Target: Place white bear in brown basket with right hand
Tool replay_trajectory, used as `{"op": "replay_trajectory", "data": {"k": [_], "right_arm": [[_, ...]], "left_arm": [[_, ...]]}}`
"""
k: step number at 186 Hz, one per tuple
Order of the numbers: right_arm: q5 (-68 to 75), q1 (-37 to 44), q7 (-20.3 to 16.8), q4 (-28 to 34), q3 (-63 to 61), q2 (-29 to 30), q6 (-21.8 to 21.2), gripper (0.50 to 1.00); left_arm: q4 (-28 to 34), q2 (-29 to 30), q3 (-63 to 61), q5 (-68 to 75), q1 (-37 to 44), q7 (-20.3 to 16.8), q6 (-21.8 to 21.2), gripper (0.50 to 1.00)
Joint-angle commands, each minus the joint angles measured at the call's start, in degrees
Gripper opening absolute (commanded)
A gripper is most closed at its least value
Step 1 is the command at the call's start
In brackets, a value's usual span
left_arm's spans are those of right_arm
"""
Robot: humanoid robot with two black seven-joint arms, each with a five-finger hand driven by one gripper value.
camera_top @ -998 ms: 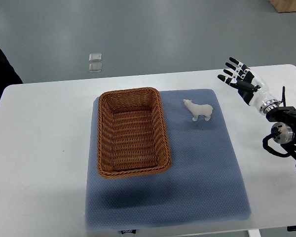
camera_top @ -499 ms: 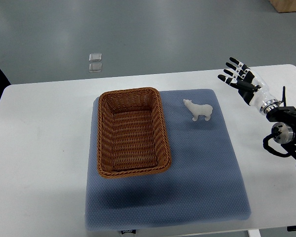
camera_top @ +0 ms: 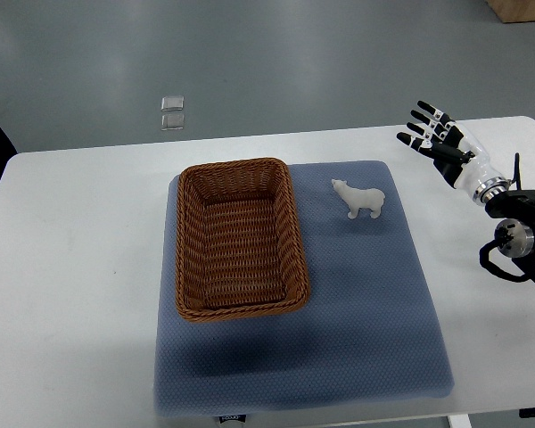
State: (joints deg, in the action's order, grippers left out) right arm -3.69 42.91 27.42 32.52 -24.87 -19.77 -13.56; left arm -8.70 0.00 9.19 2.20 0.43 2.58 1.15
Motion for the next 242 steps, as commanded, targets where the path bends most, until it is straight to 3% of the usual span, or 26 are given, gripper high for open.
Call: {"op": "replay_trajectory", "data": {"k": [1, 161, 196, 242], "right_arm": [[-0.08, 0.07, -0.09, 0.0, 0.08, -0.54, 0.03, 0.926], [-0.7, 0.95, 0.0, 0.09, 0.26, -1.33, -0.85, 0.924], [-3.51, 1.12, -0.09, 0.09, 0.17, -1.94, -3.31, 0.924], [-4.22, 1.74, 0.09, -0.09, -0.53, -2.03, -2.35, 0.919]], "left_arm": [[0.0, 0.0, 0.04, 0.0, 0.01, -0.03, -0.01, 1.0], [0.0, 0.0, 0.04, 0.0, 0.01, -0.03, -0.01, 1.0], [0.0, 0.0, 0.04, 0.0, 0.01, -0.03, -0.01, 1.0], [0.0, 0.0, 0.04, 0.0, -0.08, 0.06, -0.01, 1.0]]}}
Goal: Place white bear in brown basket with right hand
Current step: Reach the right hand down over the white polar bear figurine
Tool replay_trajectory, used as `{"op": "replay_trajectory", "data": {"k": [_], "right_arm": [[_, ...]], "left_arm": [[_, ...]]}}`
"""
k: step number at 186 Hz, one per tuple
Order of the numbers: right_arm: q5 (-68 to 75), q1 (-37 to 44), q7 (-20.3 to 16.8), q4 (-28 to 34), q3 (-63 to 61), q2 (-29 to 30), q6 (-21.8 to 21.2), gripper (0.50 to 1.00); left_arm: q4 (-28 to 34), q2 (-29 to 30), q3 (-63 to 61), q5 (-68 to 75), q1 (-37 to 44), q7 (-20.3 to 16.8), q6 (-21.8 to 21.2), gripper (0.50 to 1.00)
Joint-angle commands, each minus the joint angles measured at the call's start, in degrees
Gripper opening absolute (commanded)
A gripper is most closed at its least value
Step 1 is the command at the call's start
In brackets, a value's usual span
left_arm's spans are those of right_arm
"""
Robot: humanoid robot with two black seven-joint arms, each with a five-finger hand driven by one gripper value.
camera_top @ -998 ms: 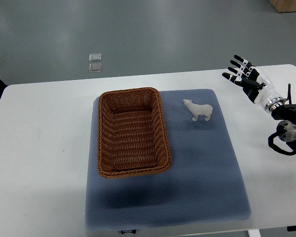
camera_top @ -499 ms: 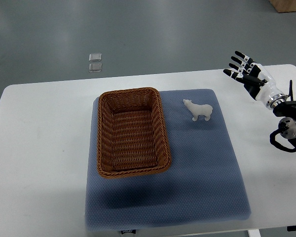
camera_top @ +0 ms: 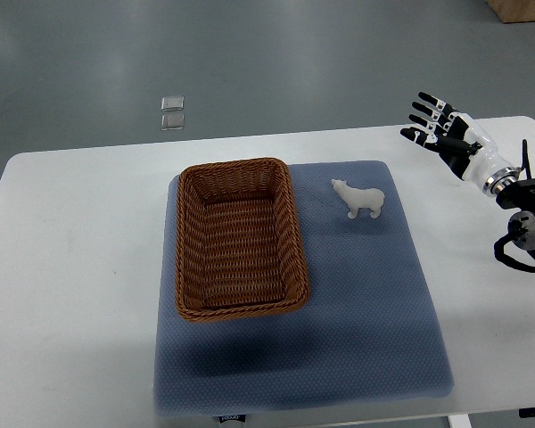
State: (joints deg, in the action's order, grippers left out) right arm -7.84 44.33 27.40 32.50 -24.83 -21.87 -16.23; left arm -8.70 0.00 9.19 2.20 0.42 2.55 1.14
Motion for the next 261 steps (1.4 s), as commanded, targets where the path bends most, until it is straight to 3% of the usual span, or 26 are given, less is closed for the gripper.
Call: {"op": "replay_trajectory", "data": {"k": [1, 87, 115, 188, 261], "right_arm": [[-0.07, 0.32, 0.1, -0.07, -0.66, 0.08, 0.32, 0.919], [-2.35, 2.16, -0.42, 0.2, -1.1, -0.01, -0.38, 0.921], [-16.06, 3.22, -0.51, 0.55, -1.1, -0.54, -2.67, 0.915], [-44.62, 5.94, -0.07, 2.31, -1.19, -0.36, -1.7, 0.905], [-63.78, 5.86, -0.16, 7.05, -1.01, -0.36, -0.47, 0.899]], "left_arm": [[0.0, 0.0, 0.04, -0.01, 0.01, 0.0, 0.0, 1.0], [0.0, 0.0, 0.04, -0.01, 0.01, 0.0, 0.0, 1.0], [0.0, 0.0, -0.05, -0.01, 0.01, 0.0, 0.0, 1.0], [0.0, 0.0, -0.05, -0.01, 0.01, 0.0, 0.0, 1.0], [0.0, 0.0, 0.04, -0.01, 0.01, 0.0, 0.0, 1.0]]}}
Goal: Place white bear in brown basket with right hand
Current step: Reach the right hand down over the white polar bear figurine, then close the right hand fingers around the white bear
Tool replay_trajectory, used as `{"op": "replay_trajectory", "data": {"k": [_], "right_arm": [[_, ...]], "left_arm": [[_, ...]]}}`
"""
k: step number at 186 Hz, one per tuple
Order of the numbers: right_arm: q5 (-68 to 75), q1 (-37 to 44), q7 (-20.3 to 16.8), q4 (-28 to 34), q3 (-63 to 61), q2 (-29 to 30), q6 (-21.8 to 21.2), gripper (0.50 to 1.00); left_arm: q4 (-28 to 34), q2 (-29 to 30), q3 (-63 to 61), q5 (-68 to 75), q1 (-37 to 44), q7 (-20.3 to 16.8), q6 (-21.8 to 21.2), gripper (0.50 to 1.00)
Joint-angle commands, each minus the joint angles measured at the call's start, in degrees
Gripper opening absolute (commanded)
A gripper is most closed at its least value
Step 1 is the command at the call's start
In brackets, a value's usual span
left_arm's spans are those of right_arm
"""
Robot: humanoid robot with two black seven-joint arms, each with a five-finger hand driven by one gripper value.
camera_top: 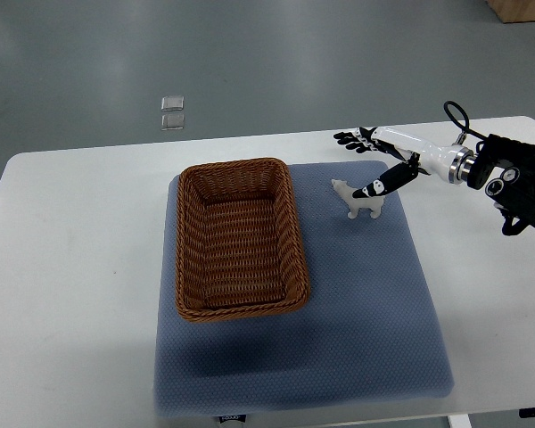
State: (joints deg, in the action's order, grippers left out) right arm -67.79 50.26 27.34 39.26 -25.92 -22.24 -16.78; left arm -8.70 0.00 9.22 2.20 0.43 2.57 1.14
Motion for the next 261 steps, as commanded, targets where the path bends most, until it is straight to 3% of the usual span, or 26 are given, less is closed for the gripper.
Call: {"op": "replay_trajectory", "data": {"k": [1, 65, 111, 204, 233, 261], "right_arm": [[-3.84, -0.08, -0.09, 0.29, 0.08, 0.0, 0.08, 0.899], [-13.16, -0.61, -0.88, 0.2, 1.05, 0.18, 2.27, 0.868], [-15.0, -0.78, -3.43, 0.2, 1.05, 0.18, 4.47, 0.84], [-19.14, -0.87, -4.93, 0.29, 1.58, 0.88, 4.65, 0.797], [-19.14, -1.48, -4.93, 0.38, 1.58, 0.97, 5.97, 0.756], [-19.22, -1.84, -5.8, 1.26, 1.67, 1.05, 8.16, 0.67]], "left_arm": [[0.0, 0.0, 0.01, 0.0, 0.01, -0.02, 0.0, 1.0], [0.0, 0.0, 0.01, 0.0, 0.01, -0.02, 0.0, 1.0], [0.0, 0.0, 0.01, 0.0, 0.01, 0.07, 0.0, 1.0], [0.0, 0.0, 0.01, 0.0, 0.01, -0.02, 0.0, 1.0], [0.0, 0.0, 0.01, 0.0, 0.01, -0.02, 0.0, 1.0], [0.0, 0.0, -0.07, 0.0, 0.01, 0.07, 0.0, 1.0]]}}
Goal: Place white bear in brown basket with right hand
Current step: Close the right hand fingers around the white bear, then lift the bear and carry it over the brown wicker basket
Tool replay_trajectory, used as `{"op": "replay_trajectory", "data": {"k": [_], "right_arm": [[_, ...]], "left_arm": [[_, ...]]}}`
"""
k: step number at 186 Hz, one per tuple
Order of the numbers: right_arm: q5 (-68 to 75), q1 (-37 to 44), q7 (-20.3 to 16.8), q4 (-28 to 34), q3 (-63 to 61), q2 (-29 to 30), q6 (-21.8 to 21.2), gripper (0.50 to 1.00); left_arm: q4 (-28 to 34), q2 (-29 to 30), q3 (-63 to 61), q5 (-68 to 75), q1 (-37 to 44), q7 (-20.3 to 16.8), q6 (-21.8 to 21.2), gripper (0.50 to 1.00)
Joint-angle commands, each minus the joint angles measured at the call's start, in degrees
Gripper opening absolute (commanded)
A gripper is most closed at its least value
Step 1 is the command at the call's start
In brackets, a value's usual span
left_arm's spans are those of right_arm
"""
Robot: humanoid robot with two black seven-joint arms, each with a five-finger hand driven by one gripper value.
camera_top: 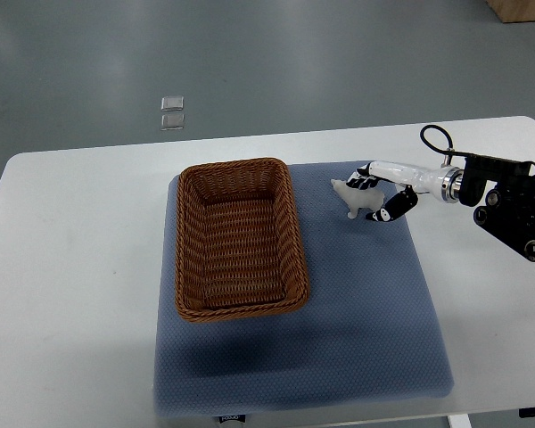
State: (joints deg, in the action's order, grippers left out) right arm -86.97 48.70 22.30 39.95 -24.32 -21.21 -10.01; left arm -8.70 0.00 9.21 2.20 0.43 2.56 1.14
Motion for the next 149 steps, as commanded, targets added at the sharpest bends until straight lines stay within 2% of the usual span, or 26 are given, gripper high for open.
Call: {"op": "replay_trajectory", "data": {"k": [1, 31, 65, 100, 149], "right_arm": [[-0.04, -0.27, -0.77, 0.57, 0.06, 0.02, 1.4, 0.67], [0.04, -0.44, -1.03, 0.74, 0.32, 0.02, 3.68, 0.5], [0.04, -0.18, -1.03, 2.59, 0.23, 0.02, 5.61, 0.5], [0.13, 1.84, -0.95, 9.44, -0.12, -1.47, 7.64, 0.5], [0.22, 7.03, -0.86, 17.53, -0.03, -1.03, 7.11, 0.5]], "left_arm": [[0.0, 0.0, -0.07, 0.0, 0.01, 0.08, 0.0, 1.0], [0.0, 0.0, 0.02, 0.0, 0.01, 0.07, 0.0, 1.0], [0.0, 0.0, 0.02, 0.0, 0.01, -0.01, 0.0, 1.0], [0.0, 0.0, -0.07, 0.0, 0.01, -0.01, 0.0, 1.0], [0.0, 0.0, -0.07, 0.0, 0.01, -0.01, 0.0, 1.0]]}}
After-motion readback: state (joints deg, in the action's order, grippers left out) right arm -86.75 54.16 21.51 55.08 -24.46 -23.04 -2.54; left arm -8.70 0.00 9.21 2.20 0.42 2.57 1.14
